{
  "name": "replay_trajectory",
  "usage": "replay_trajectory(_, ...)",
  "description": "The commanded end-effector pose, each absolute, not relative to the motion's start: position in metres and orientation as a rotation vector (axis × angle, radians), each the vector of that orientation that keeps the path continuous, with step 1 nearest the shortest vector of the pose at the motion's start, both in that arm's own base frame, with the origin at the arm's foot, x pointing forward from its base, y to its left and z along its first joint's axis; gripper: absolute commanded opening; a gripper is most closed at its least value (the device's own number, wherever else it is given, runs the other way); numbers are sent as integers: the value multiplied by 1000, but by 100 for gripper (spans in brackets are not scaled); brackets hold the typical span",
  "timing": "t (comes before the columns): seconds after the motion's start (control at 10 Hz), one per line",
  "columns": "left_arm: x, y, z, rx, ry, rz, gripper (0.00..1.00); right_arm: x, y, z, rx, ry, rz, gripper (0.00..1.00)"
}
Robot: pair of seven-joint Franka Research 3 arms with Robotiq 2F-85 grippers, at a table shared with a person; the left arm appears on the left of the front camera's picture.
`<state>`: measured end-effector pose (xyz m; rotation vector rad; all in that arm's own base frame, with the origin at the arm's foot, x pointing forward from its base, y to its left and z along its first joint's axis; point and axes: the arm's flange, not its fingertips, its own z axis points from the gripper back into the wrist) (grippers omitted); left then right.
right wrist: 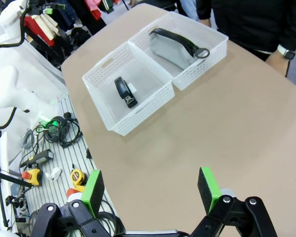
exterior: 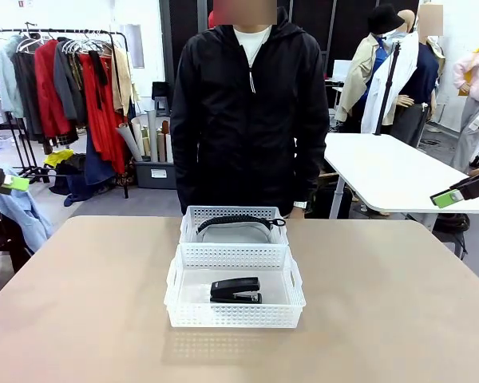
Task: Distribute items into two baskets.
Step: Place the picked Stapler into the Organizing basket as instructed by the person.
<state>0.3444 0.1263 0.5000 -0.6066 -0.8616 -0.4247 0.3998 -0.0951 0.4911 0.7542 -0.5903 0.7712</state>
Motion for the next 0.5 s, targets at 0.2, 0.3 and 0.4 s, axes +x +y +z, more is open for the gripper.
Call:
replay_trajectory(0.2,343,128,504,-604,-858,-406,100,399,-94,492,759,-597,775,100)
replay_trajectory(0.3,343,128,504,-604,-858,-406,100,399,-94,492,759,-597,775,100)
replay_trajectory(0.4,343,128,504,-604,-858,-406,100,399,-94,492,759,-597,775,100)
